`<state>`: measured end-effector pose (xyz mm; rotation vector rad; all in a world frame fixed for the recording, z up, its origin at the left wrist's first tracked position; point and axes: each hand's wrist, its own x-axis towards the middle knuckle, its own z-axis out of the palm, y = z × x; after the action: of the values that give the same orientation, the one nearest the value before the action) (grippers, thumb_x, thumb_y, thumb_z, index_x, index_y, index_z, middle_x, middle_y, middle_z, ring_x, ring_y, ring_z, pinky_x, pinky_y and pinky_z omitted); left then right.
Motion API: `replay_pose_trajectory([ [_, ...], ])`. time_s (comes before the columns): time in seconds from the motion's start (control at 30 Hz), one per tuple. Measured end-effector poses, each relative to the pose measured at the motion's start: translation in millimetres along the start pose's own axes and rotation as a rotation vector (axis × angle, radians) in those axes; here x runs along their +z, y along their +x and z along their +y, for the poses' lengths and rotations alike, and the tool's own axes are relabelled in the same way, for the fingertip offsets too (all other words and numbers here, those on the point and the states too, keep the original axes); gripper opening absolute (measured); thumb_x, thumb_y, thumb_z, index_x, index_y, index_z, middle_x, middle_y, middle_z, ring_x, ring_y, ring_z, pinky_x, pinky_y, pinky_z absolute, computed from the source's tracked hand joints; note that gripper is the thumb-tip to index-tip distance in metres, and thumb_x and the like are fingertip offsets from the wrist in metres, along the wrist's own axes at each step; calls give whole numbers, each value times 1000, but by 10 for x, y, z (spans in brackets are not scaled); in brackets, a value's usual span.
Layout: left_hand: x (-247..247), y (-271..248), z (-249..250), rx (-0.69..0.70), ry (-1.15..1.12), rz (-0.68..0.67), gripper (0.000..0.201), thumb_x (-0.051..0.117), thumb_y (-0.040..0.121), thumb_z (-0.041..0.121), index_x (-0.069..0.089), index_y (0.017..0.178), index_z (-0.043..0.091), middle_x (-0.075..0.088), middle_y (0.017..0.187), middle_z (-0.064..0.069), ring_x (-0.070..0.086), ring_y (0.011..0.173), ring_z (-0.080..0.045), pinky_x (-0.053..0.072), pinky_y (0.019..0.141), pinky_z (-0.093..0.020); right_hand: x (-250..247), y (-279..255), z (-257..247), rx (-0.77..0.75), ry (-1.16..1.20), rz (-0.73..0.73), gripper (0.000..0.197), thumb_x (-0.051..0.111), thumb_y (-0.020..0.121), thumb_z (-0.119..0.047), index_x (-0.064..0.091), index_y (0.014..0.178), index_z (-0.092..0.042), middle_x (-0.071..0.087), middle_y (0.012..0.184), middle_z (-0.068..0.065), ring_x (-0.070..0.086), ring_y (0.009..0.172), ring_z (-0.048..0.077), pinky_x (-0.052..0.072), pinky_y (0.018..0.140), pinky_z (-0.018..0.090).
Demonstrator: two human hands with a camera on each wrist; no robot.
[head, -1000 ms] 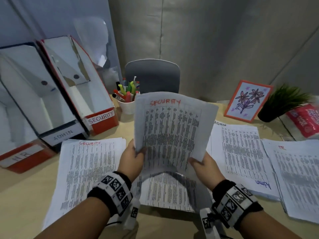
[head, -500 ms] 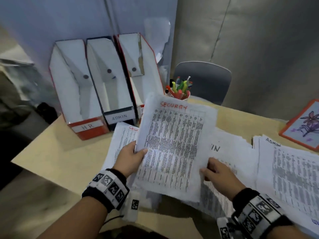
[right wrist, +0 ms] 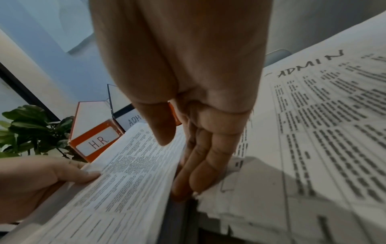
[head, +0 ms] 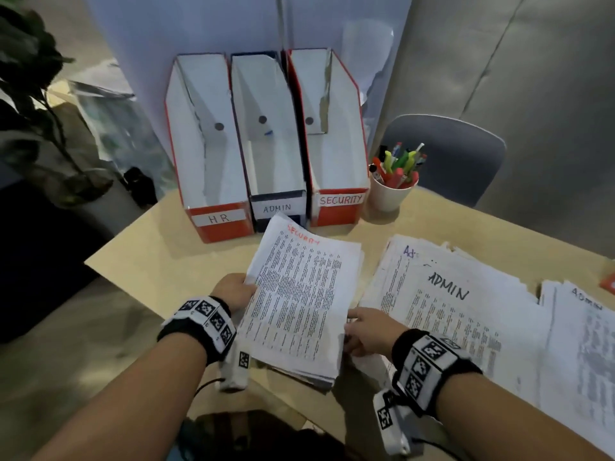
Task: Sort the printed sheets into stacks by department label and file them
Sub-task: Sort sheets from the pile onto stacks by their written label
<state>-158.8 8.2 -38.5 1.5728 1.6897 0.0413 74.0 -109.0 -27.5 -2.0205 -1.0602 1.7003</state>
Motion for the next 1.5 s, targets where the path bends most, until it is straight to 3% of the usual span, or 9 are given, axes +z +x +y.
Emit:
replay_pose_trajectory([
  [0.23, 106, 110, 64, -52, -9, 216, 51, 60, 88, 22, 44, 134, 9, 47, 133, -18, 53, 115, -34, 45, 95, -39, -102, -96, -18, -8, 27, 32, 47, 52, 93, -7, 39, 137, -4, 64, 98, 21, 65, 81, 26, 54, 77, 36],
  [0.4, 273, 44, 514, 248, 154, 225, 42, 58, 89, 21, 51, 130, 16, 40, 136, -10, 44, 123, -29, 37, 106, -41, -622, -350, 203, -32, 139, 207, 37, 55, 92, -8, 50, 129, -8, 65, 101, 16, 65, 73, 20, 55, 72, 32],
  [0.63, 952, -138, 1293, 451, 98, -205, 29, 57, 91, 19, 59, 119, 15, 63, 102, 2, 59, 81, -12, 45, 69, -21, -1447, -666, 1143, 253, 189, 655, 20, 53, 90, -8, 62, 107, -4, 63, 93, 13, 60, 74, 24, 50, 70, 36],
  [0.8, 1396, -186, 1485, 286, 85, -376, 48, 60, 88, 21, 45, 133, 14, 57, 125, -8, 63, 98, -24, 54, 86, -37, -1469, -745, 1644, 463, 115, 703, 17, 61, 83, -19, 58, 97, -9, 59, 86, 10, 59, 79, 27, 51, 73, 37],
  [0.9, 1537, -156, 1521, 192, -14, -378, 64, 70, 81, 23, 39, 136, 12, 48, 137, -9, 63, 101, -29, 55, 86, -46, -1409, -693, 1704, 446, 199, 696, 20, 68, 77, -23, 48, 75, -16, 51, 71, 7, 53, 68, 25, 50, 69, 37],
  [1.07, 1653, -135, 1569, 164, 33, -342, 71, 71, 84, 23, 33, 140, 2, 56, 97, -2, 64, 78, -23, 58, 74, -39, -1317, -653, 1602, 400, 177, 689, 29, 75, 76, -26, 50, 78, -11, 49, 71, 6, 50, 64, 20, 39, 57, 25],
  [1.17, 1651, -72, 1561, 192, 100, -302, 47, 72, 83, 30, 50, 118, 7, 62, 107, -11, 66, 86, -25, 56, 79, -37, -1298, -641, 1603, 377, 188, 738, 38, 80, 71, -28, 53, 93, -10, 55, 85, 3, 55, 81, 20, 43, 67, 27],
  [1.33, 1616, 59, 1497, 207, 145, -232, 43, 73, 80, 38, 54, 106, 10, 58, 97, -3, 60, 92, -24, 45, 76, -30, -1327, -638, 1668, 288, 358, 790, 42, 83, 68, -19, 41, 61, -16, 41, 63, 2, 42, 58, 14, 36, 57, 22],
  [1.5, 1617, 44, 1480, 246, 31, -151, 33, 77, 75, 26, 56, 93, 9, 57, 81, -1, 53, 72, -17, 39, 58, -26, -1289, -705, 1666, 235, 614, 764, 17, 75, 80, -12, 60, 83, -4, 61, 77, 9, 57, 70, 17, 45, 53, 18],
])
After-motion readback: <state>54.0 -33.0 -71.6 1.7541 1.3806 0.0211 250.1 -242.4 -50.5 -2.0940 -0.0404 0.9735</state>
